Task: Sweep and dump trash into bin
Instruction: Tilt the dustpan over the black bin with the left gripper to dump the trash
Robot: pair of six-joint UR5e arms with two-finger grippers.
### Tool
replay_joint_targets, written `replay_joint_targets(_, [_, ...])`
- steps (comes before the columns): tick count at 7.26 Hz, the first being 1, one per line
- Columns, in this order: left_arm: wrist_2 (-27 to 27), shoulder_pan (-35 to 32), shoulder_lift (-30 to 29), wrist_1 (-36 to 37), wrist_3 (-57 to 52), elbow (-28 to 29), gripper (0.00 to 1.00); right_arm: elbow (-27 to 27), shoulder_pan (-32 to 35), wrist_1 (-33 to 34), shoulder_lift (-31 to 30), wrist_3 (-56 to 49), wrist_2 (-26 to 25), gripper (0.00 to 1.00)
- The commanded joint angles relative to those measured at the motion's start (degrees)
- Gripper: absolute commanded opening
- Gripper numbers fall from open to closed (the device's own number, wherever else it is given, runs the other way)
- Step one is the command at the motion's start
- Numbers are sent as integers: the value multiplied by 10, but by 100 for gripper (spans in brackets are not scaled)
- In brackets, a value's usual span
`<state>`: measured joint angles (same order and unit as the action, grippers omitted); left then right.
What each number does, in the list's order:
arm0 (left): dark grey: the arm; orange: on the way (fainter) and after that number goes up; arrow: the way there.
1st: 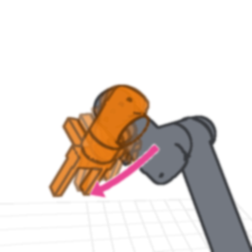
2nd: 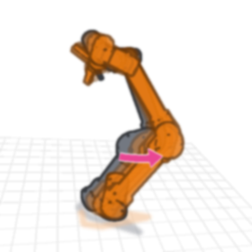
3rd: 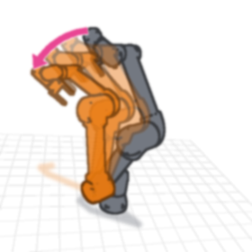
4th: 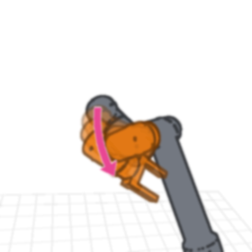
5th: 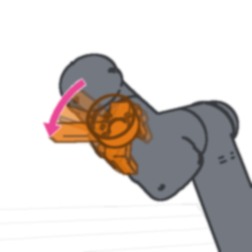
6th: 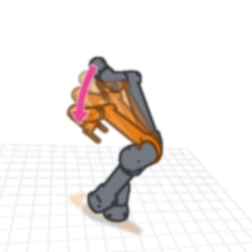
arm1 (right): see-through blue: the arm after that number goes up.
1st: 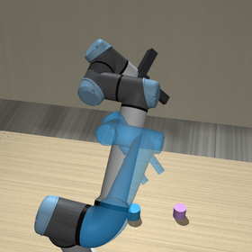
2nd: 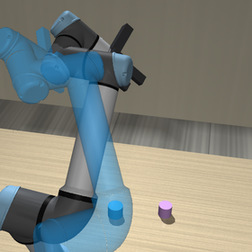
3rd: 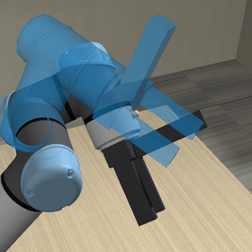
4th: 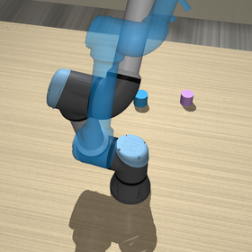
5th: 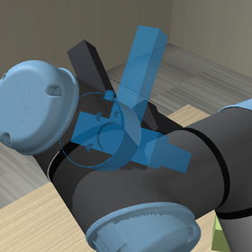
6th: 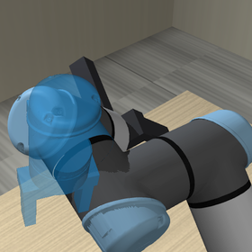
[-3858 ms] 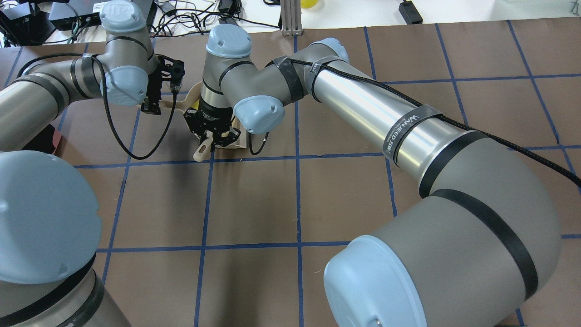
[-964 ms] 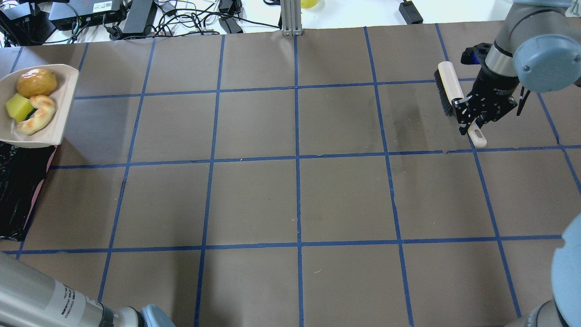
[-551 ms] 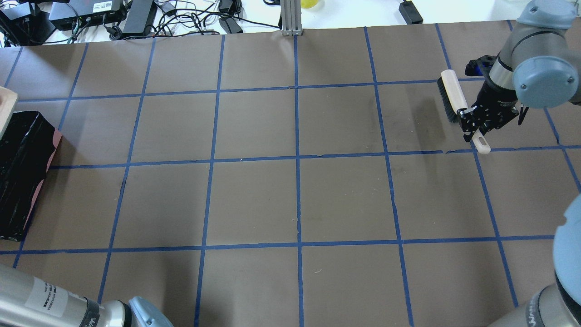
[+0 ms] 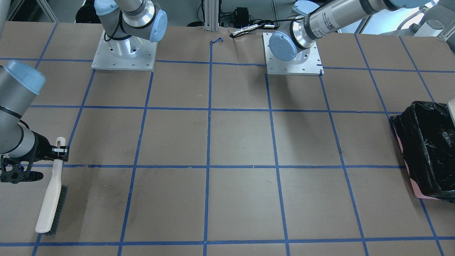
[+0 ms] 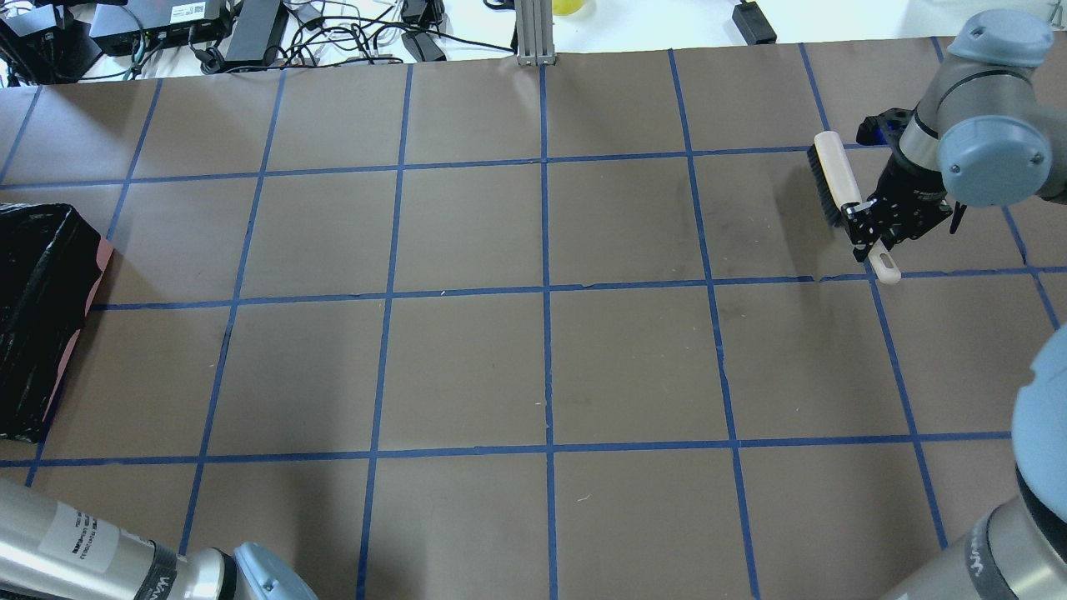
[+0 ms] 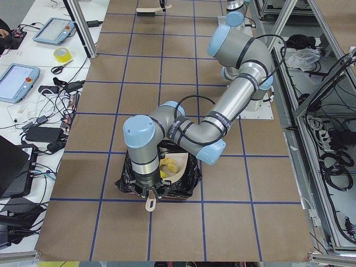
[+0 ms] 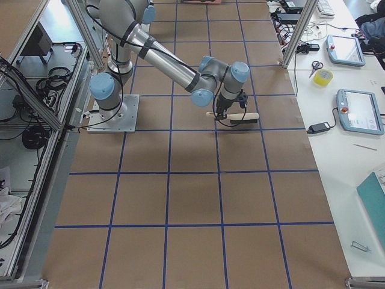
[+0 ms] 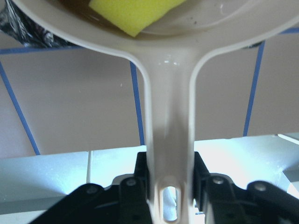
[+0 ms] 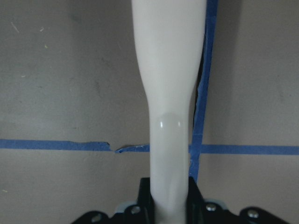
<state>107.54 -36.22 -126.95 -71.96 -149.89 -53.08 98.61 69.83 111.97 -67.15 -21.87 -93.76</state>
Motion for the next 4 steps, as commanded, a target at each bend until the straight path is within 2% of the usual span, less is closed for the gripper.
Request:
replay_joint_targets(1, [54, -36, 18, 37, -8, -36, 0, -1, -2, 4, 3, 0, 0, 0])
replay_joint_targets(4, [54, -37, 56, 179, -70, -146, 0, 0, -2, 4, 10, 1, -6, 0])
